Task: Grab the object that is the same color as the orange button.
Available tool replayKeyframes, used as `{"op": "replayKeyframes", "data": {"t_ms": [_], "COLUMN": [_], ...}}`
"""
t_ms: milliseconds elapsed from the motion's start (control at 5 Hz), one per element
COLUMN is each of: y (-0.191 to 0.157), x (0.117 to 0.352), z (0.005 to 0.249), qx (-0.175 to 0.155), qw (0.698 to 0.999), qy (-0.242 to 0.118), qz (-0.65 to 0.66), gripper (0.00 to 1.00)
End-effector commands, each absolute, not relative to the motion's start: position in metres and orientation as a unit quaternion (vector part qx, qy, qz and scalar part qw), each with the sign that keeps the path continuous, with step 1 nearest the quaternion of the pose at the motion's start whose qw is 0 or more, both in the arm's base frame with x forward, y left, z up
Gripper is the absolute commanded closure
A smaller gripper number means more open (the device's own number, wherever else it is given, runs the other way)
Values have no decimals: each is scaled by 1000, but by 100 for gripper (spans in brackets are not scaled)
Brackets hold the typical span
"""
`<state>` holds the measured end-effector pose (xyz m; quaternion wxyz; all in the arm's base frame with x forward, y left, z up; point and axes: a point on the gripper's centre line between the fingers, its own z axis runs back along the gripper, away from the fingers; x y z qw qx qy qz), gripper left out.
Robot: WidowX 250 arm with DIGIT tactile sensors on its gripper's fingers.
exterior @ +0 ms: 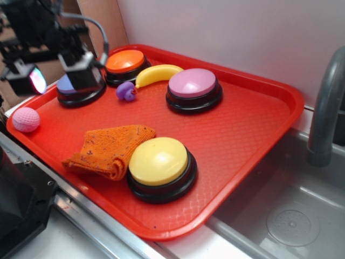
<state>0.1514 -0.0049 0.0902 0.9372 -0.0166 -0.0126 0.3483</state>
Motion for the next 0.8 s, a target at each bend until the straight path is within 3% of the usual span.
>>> {"op": "replayKeyframes", "data": {"t_ms": [0, 600], "y": [-5, -2], "x": [164, 170], "z": [27, 8], "qx": [-17, -18], "qw": [924, 921], "qy": [-6, 2], "qz": [382, 389], "gripper": [0, 0]}}
